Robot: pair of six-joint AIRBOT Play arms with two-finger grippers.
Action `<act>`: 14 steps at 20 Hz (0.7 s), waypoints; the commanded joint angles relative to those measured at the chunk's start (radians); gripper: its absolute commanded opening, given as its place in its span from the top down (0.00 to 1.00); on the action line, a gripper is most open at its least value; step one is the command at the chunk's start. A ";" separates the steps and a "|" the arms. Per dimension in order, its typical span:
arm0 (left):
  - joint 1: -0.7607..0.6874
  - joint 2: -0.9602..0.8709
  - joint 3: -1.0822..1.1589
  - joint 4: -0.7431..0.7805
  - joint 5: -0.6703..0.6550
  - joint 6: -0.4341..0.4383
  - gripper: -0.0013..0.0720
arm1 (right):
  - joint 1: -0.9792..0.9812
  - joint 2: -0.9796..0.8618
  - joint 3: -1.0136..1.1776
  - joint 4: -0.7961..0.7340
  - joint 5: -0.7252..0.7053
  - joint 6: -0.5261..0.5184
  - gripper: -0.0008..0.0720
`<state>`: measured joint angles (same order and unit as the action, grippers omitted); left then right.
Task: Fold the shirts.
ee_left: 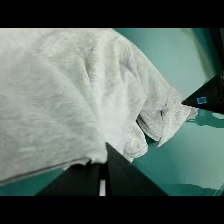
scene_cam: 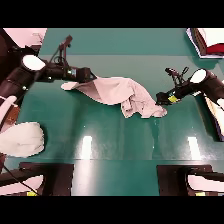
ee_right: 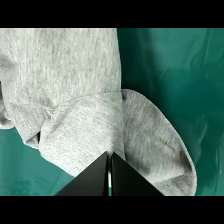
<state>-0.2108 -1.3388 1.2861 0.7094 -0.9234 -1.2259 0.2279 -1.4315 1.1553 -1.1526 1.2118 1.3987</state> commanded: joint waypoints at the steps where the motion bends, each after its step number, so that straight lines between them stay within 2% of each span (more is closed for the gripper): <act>1: 0.018 0.065 0.094 0.083 -0.047 -0.034 0.95 | -0.025 0.035 0.009 -0.002 -0.040 -0.019 0.97; 5: 0.081 0.155 0.328 0.084 -0.066 -0.052 0.95 | -0.144 0.204 0.200 0.000 -0.053 -0.019 0.97; 11: 0.089 0.233 0.785 0.091 -0.063 -0.054 0.95 | -0.270 0.444 0.620 0.000 -0.227 -0.019 0.97; 14: 0.089 0.310 0.824 0.066 -0.029 -0.058 0.95 | -0.312 0.534 0.747 -0.001 -0.275 -0.020 0.97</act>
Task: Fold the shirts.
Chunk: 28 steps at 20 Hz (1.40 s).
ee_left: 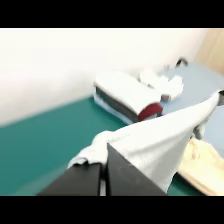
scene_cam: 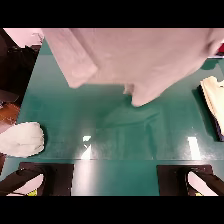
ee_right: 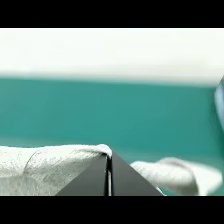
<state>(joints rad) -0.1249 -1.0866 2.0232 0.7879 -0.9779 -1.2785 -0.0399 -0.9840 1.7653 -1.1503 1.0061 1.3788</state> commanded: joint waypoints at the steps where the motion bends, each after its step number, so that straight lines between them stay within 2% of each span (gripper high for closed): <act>1: 0.003 0.079 0.085 -0.023 0.023 -0.010 0.95 | -0.060 0.105 0.174 -0.003 -0.066 0.000 0.97; 4: 0.003 0.125 0.078 -0.101 -0.024 -0.052 0.95 | -0.121 0.140 0.285 -0.003 -0.029 0.000 0.97; 7: 0.003 0.123 0.068 -0.219 -0.172 -0.087 0.95 | -0.184 0.158 0.321 -0.002 0.008 0.000 0.97; 9: 0.003 0.123 0.008 -0.241 -0.238 -0.098 0.95 | -0.214 0.143 0.321 0.000 0.072 0.001 0.97; 11: 0.003 0.121 -0.092 -0.178 -0.291 -0.132 0.95 | -0.216 0.085 0.321 0.029 0.174 0.006 0.97; 14: 0.003 0.116 -0.322 0.019 -0.316 -0.187 0.95 | -0.213 -0.063 0.276 0.130 0.368 0.038 0.97; 16: 0.003 0.116 -0.531 0.111 -0.256 -0.198 0.95 | -0.171 -0.162 0.169 0.143 0.440 0.058 0.97; 18: 0.003 0.109 -0.752 0.129 -0.158 -0.199 0.95 | -0.110 -0.270 0.059 0.126 0.496 0.072 0.97; 20: 0.003 0.060 -0.928 0.143 -0.053 -0.194 0.95 | -0.038 -0.381 -0.037 0.112 0.475 0.072 0.97; 23: 0.003 -0.085 -1.042 0.158 0.156 -0.121 0.95 | 0.064 -0.523 -0.122 0.008 0.360 0.071 0.97; 25: 0.003 -0.195 -1.021 0.147 0.263 -0.117 0.95 | 0.114 -0.597 -0.131 -0.023 0.237 0.071 0.97; 28: 0.003 -0.327 -0.937 0.134 0.317 -0.121 0.95 | 0.158 -0.652 -0.129 -0.021 0.049 0.071 0.97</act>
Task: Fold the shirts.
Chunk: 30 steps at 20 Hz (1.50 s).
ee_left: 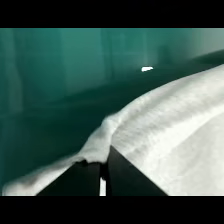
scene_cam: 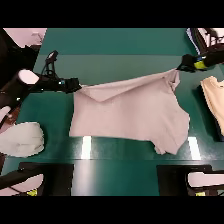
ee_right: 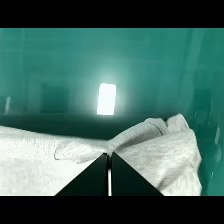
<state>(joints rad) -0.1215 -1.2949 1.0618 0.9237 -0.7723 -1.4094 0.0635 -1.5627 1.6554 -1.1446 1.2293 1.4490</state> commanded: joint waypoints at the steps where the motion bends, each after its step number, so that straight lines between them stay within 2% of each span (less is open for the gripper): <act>1: 0.000 -0.147 0.053 -0.002 0.109 0.010 0.94 | 0.063 -0.078 -0.016 -0.026 -0.216 0.002 0.96; 2: 0.000 -0.160 0.074 -0.002 0.108 0.010 0.65 | 0.064 -0.080 -0.006 -0.025 -0.237 0.002 0.90; 3: 0.000 -0.163 0.087 -0.002 0.109 0.010 0.30 | 0.064 -0.080 0.009 -0.026 -0.234 0.002 0.62; 4: 0.003 -0.161 0.104 0.003 0.097 0.003 0.18 | 0.056 -0.080 0.035 -0.026 -0.205 0.002 0.43; 6: 0.035 -0.158 0.167 0.022 -0.002 0.004 0.18 | 0.027 -0.079 0.102 -0.026 -0.062 0.000 0.43; 8: 0.112 -0.153 0.244 0.024 -0.175 0.037 0.18 | -0.011 -0.059 0.130 -0.025 0.122 -0.066 0.43; 10: 0.208 -0.127 0.275 0.024 -0.330 0.106 0.18 | -0.045 -0.005 0.067 -0.025 0.246 -0.131 0.52; 12: 0.304 -0.081 0.254 0.054 -0.449 0.118 0.18 | -0.080 0.082 -0.064 -0.024 0.300 -0.151 0.56; 17: 0.444 0.001 0.027 0.098 -0.691 0.161 0.18 | -0.128 0.312 -0.438 -0.026 0.278 -0.176 0.57; 23: 0.451 0.000 -0.240 0.045 -0.556 0.241 0.18 | -0.140 0.476 -0.626 -0.025 0.263 -0.176 0.57; 30: 0.407 0.000 -0.379 -0.015 -0.457 0.266 0.18 | -0.140 0.576 -0.646 -0.026 0.210 -0.175 0.57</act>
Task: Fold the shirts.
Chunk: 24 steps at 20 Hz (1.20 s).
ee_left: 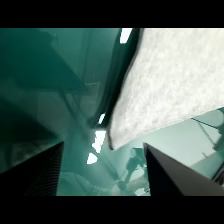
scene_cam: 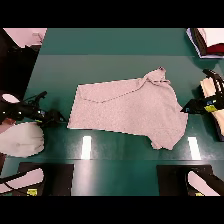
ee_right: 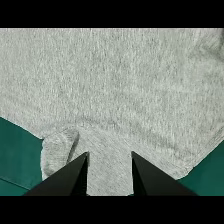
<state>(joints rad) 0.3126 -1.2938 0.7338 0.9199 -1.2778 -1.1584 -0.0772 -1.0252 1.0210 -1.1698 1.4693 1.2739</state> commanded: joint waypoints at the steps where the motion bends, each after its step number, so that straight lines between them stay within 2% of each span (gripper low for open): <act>1: -0.060 -0.001 -0.058 -0.011 0.064 0.014 0.18 | 0.000 0.049 -0.012 -0.001 -0.036 0.000 0.57; 4: -0.144 -0.001 -0.060 -0.011 0.146 -0.028 0.18 | 0.000 0.069 -0.011 -0.001 -0.035 0.000 0.57; 6: -0.170 -0.001 -0.060 -0.012 0.172 -0.049 0.53 | 0.000 0.082 -0.012 -0.003 -0.032 0.000 0.57; 9: -0.169 -0.001 -0.055 -0.045 0.167 -0.047 0.96 | -0.023 0.084 -0.025 -0.008 -0.022 0.025 0.57; 13: -0.169 0.005 0.002 -0.045 0.113 -0.045 0.95 | -0.210 0.084 -0.175 -0.010 -0.020 0.046 0.56; 16: -0.169 0.024 0.043 -0.058 0.113 -0.045 0.95 | -0.394 0.083 -0.323 -0.005 -0.074 0.046 0.34; 19: -0.169 0.031 0.062 -0.074 0.115 -0.045 0.95 | -0.495 0.083 -0.444 0.001 -0.127 0.045 0.38; 24: -0.169 0.031 0.062 -0.075 0.114 -0.045 0.95 | -0.436 0.083 -0.559 0.056 -0.220 0.041 0.39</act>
<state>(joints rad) 0.1432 -1.2648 0.7906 0.8513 -1.1622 -1.2041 -0.5255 -0.9424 0.5278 -1.1538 1.3174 1.3178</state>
